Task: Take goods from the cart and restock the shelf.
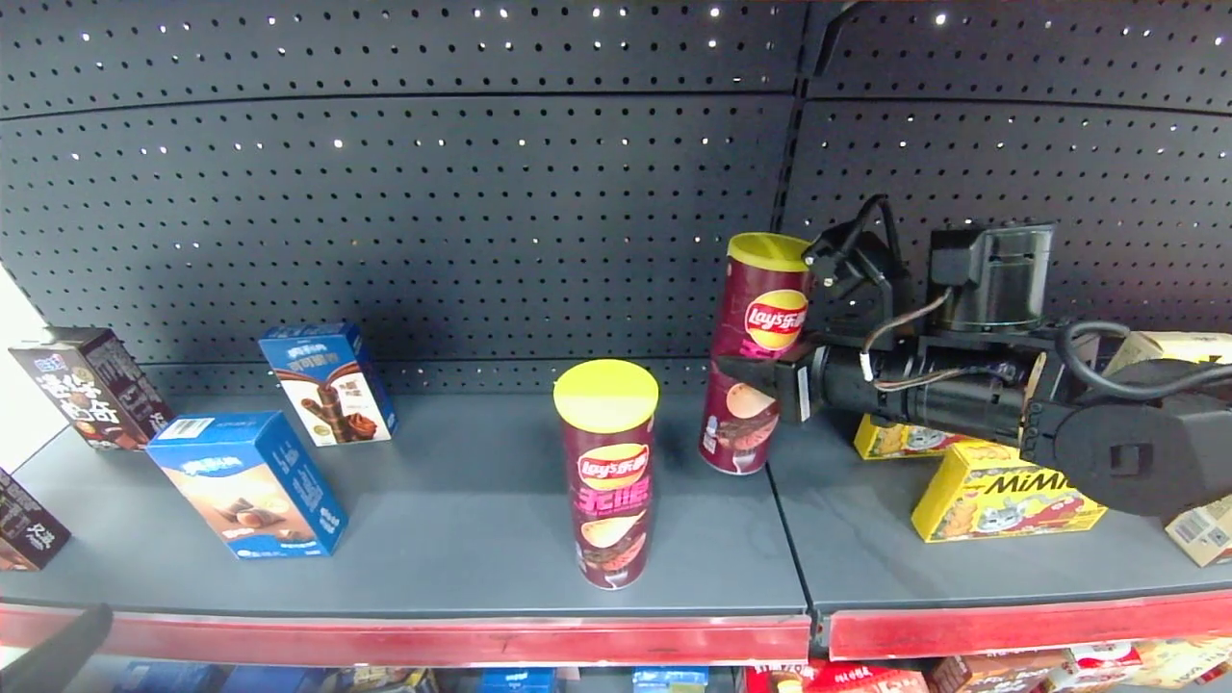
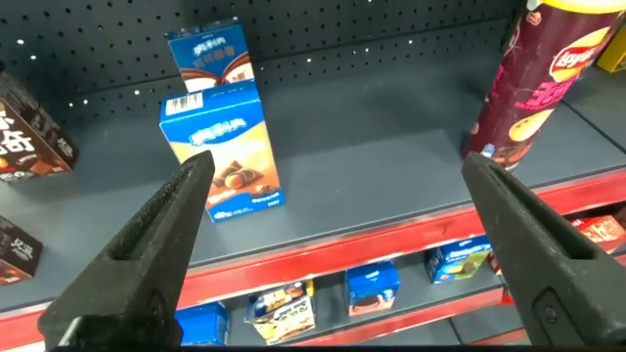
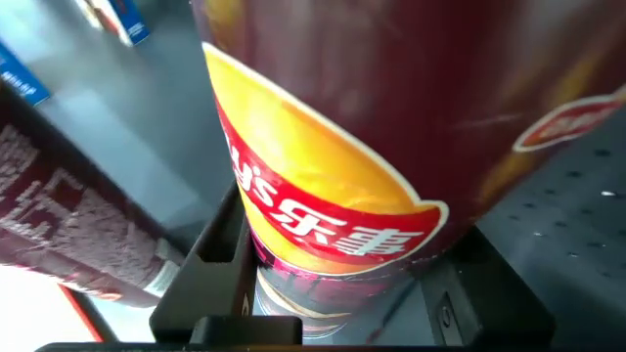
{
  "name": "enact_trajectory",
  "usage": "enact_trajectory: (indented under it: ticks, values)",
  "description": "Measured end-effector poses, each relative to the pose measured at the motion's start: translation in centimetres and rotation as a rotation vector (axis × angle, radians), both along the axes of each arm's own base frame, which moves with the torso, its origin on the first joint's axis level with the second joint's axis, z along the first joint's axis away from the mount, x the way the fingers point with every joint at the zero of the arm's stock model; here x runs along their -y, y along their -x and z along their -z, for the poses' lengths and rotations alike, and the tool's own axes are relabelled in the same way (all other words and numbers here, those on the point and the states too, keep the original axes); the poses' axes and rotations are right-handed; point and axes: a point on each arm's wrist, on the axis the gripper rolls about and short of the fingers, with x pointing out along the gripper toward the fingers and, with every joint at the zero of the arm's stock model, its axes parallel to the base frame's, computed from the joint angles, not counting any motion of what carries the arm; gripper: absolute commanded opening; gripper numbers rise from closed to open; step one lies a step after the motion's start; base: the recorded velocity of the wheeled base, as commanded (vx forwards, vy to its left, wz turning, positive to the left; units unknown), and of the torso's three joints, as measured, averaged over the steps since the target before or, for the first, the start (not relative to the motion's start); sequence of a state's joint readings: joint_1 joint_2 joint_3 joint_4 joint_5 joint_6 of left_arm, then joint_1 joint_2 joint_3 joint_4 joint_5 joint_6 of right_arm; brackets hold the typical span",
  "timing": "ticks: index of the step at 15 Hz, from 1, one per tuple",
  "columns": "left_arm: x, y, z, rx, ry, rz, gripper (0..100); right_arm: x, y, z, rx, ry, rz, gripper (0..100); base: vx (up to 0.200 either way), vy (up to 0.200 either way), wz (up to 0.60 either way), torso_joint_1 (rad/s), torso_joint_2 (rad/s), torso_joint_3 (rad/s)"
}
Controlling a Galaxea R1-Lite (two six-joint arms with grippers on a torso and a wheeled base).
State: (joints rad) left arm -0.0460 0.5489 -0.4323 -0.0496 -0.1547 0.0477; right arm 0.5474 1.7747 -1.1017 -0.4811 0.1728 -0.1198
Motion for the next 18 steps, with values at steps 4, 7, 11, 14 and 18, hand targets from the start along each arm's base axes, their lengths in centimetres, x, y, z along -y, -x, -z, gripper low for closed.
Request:
enact_trajectory:
  ticks: [4,7,11,14,18]
  values:
    - [0.0,-0.3,-0.1,-0.005,-0.028,0.002,100,-1.8,-1.2,1.4,0.035,-0.018,-0.054,0,0.0,0.0,0.0,0.0,0.0,0.0]
    - [0.0,-0.6,0.0,-0.017,-0.029,0.002,100,-3.1,-2.7,3.5,0.069,-0.017,-0.076,0,0.0,0.0,0.0,0.0,0.0,0.0]
    - [0.0,-0.7,0.1,-0.027,-0.029,0.001,100,-4.9,-4.0,5.5,0.052,0.002,-0.109,0,0.0,0.0,0.0,0.0,0.0,0.0]
    - [0.0,-0.7,0.1,-0.027,-0.029,-0.002,100,-5.9,-5.1,5.8,0.051,0.003,-0.114,0,0.0,0.0,0.0,0.0,0.0,0.0]
    - [0.0,-0.7,0.1,-0.029,-0.03,-0.002,100,-6.3,-5.7,5.7,0.042,0.01,-0.115,0,0.0,0.0,0.0,0.0,0.0,0.0]
